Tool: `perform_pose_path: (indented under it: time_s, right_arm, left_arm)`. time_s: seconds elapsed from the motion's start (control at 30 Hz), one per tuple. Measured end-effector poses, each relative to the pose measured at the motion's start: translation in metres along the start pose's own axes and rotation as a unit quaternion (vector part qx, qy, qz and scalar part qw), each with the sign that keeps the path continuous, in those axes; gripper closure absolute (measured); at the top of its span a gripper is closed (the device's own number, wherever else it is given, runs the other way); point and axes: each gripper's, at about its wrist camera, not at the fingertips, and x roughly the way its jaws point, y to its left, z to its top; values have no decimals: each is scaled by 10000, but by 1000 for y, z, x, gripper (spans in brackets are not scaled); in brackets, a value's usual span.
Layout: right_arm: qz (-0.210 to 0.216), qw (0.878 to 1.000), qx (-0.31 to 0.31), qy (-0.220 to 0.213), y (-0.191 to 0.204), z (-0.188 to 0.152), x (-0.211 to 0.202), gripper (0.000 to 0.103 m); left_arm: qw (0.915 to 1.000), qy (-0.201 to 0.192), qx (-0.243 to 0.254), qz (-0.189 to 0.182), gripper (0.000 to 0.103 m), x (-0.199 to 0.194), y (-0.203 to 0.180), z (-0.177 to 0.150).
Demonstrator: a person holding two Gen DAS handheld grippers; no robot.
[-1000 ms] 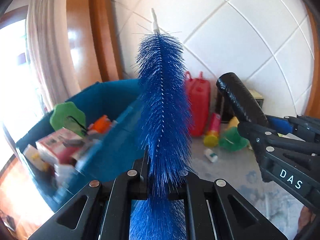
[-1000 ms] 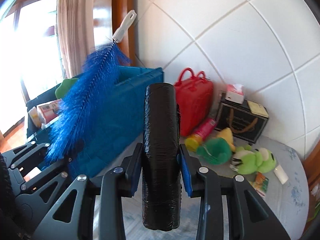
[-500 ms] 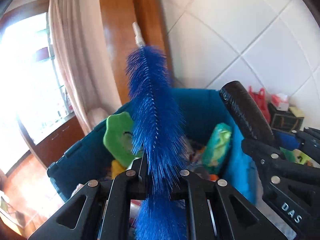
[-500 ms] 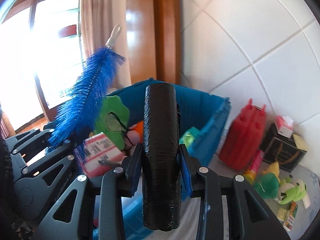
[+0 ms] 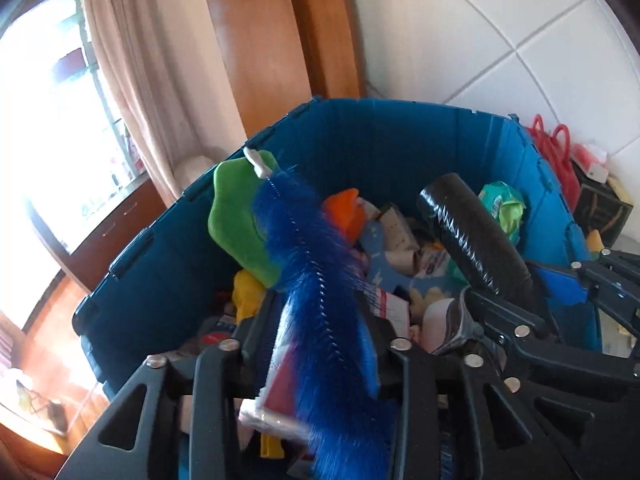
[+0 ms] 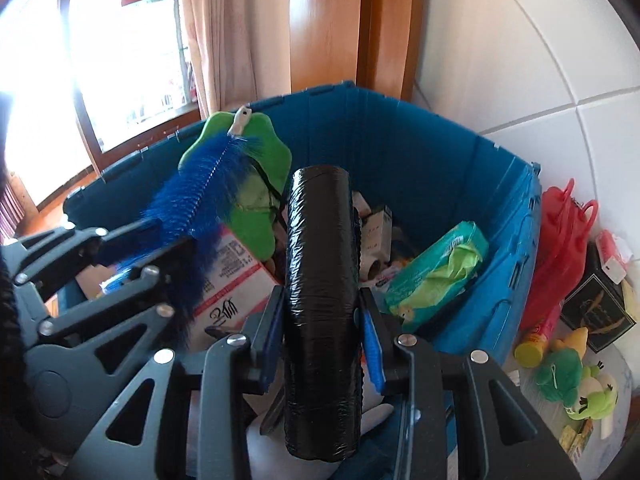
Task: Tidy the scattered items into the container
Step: 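Open both grippers to drop the brush and roller into the crate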
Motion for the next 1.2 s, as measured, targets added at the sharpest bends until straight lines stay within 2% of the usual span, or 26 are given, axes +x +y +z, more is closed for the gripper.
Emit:
perform_pose_path:
  time_s: [0.17, 0.43, 0.5, 0.57, 0.77, 1.0, 1.07, 1.2]
  right_arm:
    - [-36, 9998, -61, 167, 3, -5, 3, 69]
    - [-157, 9998, -25, -85, 0, -7, -17, 63]
    - [-192, 9997, 8, -130, -1, -8, -23, 60]
    - [-250, 9995, 34, -173, -2, -11, -29, 52]
    - [-418, 9985, 90, -352, -3, -19, -53, 36]
    - [-639, 9962, 250, -540, -10, -35, -83, 33]
    - [-694, 9955, 292, -582, -12, -40, -91, 27]
    - [-745, 9943, 377, -668, -17, -50, -107, 26]
  left_arm:
    - [10000, -12, -81, 44, 50, 1, 5, -8]
    - [9993, -206, -313, -41, 33, -20, 16, -16]
    - [9991, -247, -331, -50, 32, -25, 16, -19]
    - [9989, -276, -363, -84, 29, -30, 18, -23]
    - [9982, -412, -395, -189, 25, -50, 19, -35]
    - [9968, -643, -398, -261, 24, -81, 15, -47]
    - [9965, -693, -375, -288, 23, -89, 13, -50]
    - [9958, -774, -315, -370, 23, -102, 3, -54]
